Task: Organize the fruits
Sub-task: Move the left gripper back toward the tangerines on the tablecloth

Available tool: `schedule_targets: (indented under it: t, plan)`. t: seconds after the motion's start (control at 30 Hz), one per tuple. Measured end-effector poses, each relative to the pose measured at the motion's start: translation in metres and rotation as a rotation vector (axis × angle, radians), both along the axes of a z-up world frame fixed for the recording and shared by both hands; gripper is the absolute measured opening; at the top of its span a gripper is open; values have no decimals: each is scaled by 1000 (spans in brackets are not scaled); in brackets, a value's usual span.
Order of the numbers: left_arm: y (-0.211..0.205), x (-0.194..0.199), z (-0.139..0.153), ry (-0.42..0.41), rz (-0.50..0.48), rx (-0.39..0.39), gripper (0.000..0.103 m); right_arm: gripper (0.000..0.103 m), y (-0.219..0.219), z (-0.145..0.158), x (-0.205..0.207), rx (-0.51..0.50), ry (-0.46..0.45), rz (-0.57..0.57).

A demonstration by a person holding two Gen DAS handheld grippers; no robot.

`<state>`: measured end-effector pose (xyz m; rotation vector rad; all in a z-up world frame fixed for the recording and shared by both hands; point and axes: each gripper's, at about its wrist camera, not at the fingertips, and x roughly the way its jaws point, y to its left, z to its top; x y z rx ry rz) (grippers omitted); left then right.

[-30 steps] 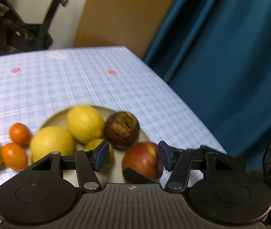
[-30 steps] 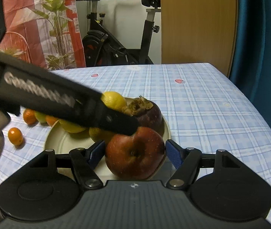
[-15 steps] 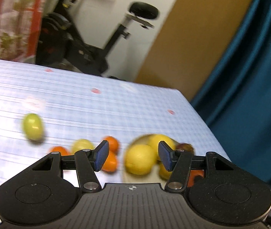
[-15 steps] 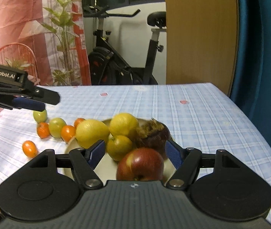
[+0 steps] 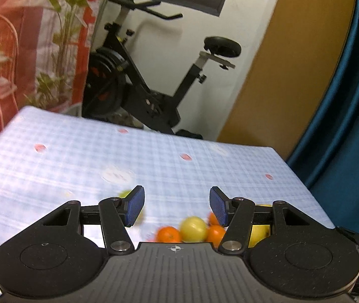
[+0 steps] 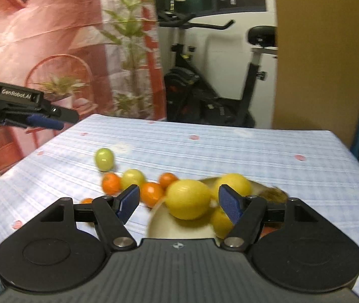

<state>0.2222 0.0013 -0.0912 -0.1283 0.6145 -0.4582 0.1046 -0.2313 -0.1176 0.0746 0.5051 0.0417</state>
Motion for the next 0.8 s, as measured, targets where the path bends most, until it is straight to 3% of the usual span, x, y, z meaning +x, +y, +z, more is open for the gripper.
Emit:
schedule_targets:
  t: [0.33,0.57,0.8]
  plan:
    - [38,26,-3,-12,53,41,59,54,38,-6,44,-31,15,115]
    - [43,31,-12,11,36,82,59,39,59,-20,65,-64,58,180]
    - [36,33,-34,55,6,59,59,36,64,-35,71,-105,105,180]
